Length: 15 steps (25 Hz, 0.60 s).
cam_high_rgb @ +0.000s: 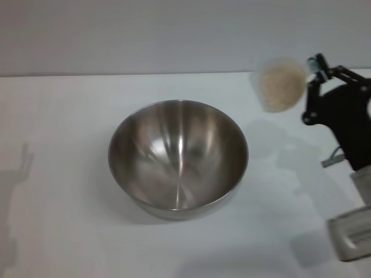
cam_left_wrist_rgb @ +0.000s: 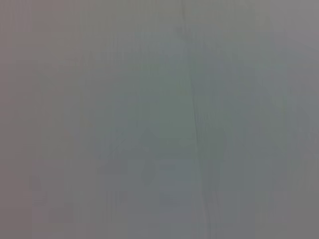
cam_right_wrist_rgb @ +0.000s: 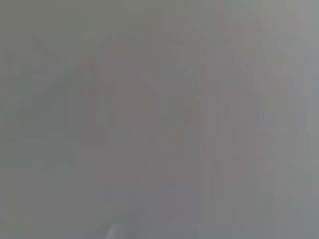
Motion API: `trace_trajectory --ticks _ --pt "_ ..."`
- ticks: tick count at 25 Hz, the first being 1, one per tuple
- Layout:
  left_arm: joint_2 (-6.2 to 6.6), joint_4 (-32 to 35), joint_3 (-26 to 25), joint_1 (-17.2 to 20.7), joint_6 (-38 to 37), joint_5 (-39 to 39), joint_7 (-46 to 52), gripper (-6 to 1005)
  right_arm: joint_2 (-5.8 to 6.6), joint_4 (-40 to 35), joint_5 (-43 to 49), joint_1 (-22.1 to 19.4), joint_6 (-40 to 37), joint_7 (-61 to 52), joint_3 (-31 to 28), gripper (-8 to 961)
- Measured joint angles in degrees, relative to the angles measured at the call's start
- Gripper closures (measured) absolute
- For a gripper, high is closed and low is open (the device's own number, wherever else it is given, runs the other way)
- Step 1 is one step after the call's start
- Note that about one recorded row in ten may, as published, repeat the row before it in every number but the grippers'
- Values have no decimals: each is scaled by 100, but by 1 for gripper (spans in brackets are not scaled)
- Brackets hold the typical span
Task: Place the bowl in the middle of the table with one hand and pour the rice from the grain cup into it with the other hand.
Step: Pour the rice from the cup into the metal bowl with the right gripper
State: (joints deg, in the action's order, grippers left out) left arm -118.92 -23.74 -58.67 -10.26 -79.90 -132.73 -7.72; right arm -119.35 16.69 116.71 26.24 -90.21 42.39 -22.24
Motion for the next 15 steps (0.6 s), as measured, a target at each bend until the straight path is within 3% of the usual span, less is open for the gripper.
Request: trace_trajectory --ticks 5,15 --pt "0 1 31 16 -5 1 0 198 -5 389 50 186 716 1448 44 949" --pt "0 1 68 8 -12 1 0 199 -25 1052 632 169 1167 4123 59 948"
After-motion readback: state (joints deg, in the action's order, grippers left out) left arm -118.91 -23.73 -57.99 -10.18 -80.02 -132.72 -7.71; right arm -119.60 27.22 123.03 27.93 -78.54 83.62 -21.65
